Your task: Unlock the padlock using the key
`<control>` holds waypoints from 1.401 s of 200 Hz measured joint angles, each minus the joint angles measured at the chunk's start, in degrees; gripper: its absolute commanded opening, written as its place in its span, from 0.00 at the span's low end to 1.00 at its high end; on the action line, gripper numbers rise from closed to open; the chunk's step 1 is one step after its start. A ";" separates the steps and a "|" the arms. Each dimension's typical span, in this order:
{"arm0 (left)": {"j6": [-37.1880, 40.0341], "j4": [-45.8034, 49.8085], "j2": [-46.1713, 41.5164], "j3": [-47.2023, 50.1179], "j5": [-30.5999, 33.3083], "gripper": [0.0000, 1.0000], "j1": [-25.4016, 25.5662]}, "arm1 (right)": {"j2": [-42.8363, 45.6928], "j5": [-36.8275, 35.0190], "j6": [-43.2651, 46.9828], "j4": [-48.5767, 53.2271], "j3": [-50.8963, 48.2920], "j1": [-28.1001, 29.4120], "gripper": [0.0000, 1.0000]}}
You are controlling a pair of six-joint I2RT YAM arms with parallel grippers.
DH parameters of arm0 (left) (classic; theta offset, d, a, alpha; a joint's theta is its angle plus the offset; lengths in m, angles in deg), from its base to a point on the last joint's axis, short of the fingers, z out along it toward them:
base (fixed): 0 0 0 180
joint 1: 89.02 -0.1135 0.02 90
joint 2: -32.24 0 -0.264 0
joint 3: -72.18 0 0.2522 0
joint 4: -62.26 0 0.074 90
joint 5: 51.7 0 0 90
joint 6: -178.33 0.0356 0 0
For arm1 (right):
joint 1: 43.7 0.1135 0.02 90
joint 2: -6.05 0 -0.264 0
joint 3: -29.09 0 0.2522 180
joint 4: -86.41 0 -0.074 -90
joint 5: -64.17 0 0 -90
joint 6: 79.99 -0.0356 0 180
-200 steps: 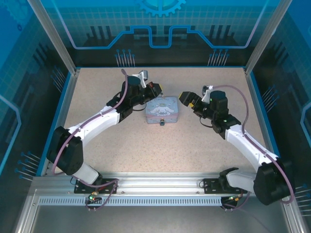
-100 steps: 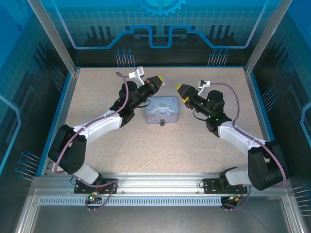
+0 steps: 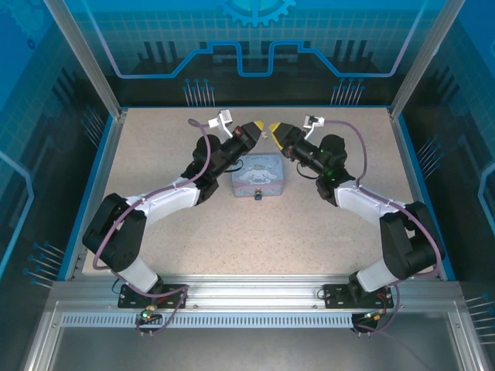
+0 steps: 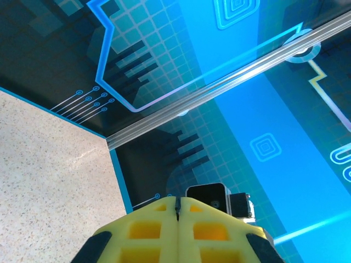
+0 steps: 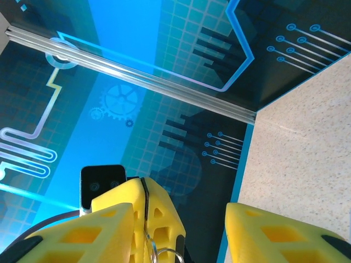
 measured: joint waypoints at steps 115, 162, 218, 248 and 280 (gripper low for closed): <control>-1.22 -0.50 0.02 -0.02 0.15 0.00 0.04 | -0.48 1.86 -0.70 -2.01 0.33 0.92 0.33; -1.22 0.48 0.02 -0.02 0.13 0.00 0.04 | -0.48 2.99 -0.70 -2.23 0.31 0.92 0.26; -1.22 0.90 0.02 -0.02 0.13 0.00 0.04 | -0.48 4.04 -0.68 -3.04 -0.81 0.92 0.24; -1.25 1.51 0.07 -0.04 0.13 0.00 0.04 | -0.48 4.50 -0.66 -2.97 -1.66 0.92 0.22; -1.25 1.92 0.09 -0.04 0.13 0.00 0.07 | -0.48 4.70 -0.57 -2.99 -1.73 0.92 0.20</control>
